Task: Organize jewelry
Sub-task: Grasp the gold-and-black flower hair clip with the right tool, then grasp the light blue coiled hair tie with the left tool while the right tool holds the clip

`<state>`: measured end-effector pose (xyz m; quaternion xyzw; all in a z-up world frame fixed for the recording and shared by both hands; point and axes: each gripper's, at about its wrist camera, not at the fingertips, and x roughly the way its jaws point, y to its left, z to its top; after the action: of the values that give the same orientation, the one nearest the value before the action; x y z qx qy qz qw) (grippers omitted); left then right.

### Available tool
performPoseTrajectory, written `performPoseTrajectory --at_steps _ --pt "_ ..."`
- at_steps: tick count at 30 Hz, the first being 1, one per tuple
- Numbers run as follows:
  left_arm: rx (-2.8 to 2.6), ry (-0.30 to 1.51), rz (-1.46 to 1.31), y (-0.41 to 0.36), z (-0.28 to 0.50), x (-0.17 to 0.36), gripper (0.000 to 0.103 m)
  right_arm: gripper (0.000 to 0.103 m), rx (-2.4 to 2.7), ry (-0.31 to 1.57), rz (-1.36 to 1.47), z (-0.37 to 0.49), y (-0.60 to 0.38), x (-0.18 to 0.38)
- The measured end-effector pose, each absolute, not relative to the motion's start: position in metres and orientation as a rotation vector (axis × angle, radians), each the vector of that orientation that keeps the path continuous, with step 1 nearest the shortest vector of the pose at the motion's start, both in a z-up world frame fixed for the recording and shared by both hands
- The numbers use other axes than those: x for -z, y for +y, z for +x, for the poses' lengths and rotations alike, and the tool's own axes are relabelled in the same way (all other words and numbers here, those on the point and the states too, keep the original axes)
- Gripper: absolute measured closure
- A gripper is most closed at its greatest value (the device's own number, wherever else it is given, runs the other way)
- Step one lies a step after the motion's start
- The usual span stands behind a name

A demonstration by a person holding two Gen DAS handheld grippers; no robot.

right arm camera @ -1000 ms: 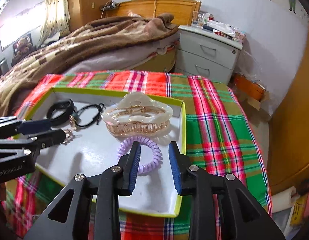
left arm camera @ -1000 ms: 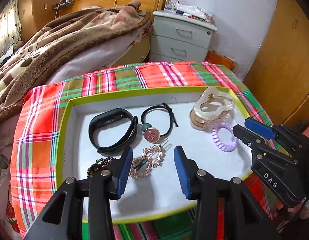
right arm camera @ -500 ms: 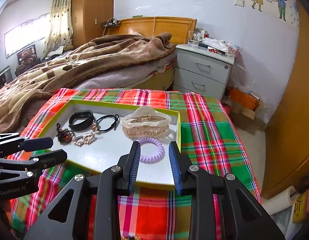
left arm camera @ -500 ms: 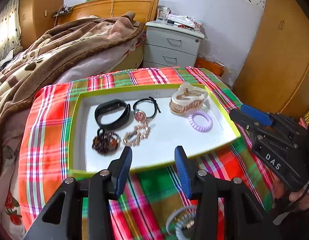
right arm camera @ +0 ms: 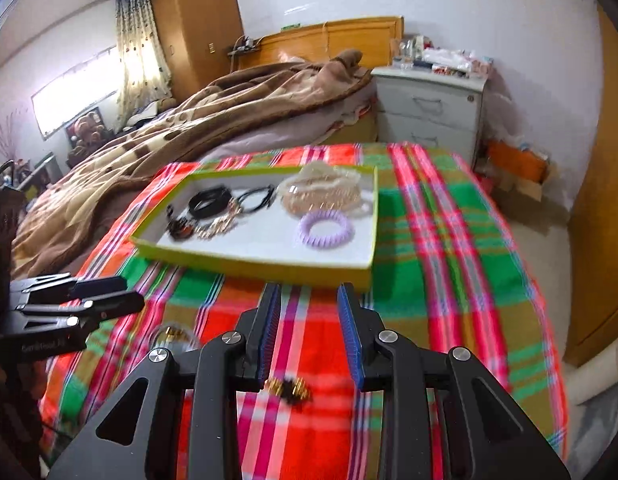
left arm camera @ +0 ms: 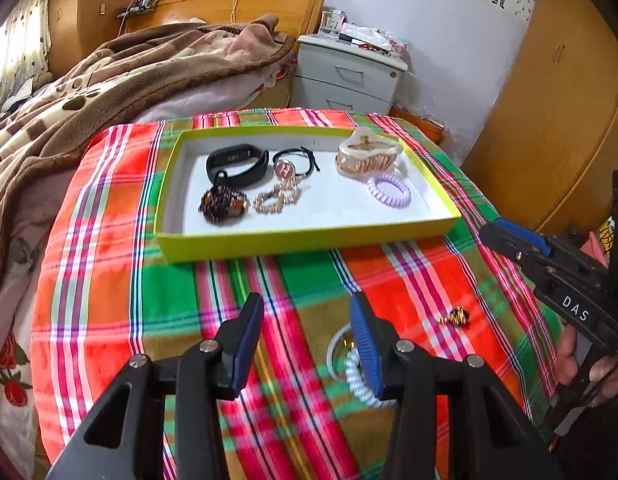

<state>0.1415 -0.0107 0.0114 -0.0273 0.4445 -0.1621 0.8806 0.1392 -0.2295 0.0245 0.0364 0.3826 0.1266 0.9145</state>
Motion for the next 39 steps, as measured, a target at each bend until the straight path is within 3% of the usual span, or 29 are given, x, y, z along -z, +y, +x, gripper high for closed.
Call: performPoseTrajectory --at_steps 12,15,22,24,26,39 --pt "0.319 0.937 -0.09 0.005 0.122 -0.006 0.056 0.072 -0.358 0.91 0.011 0.121 -0.212 0.017" --pt "0.312 0.939 -0.096 0.009 0.12 -0.006 0.056 0.062 -0.35 0.933 -0.018 0.123 -0.208 0.022" --pt "0.306 0.946 -0.114 0.016 0.115 -0.005 0.056 0.062 -0.316 0.931 -0.062 0.118 -0.204 0.023" --pt "0.305 0.948 -0.114 0.016 0.114 -0.004 0.056 0.065 -0.296 0.93 -0.057 0.118 -0.206 0.023" --pt "0.309 0.954 -0.114 0.015 0.113 -0.004 0.056 0.078 -0.283 0.928 -0.05 0.118 -0.208 0.022" --pt "0.383 1.007 -0.085 -0.018 0.106 0.002 0.056 0.08 -0.236 0.876 0.071 0.103 -0.237 0.012"
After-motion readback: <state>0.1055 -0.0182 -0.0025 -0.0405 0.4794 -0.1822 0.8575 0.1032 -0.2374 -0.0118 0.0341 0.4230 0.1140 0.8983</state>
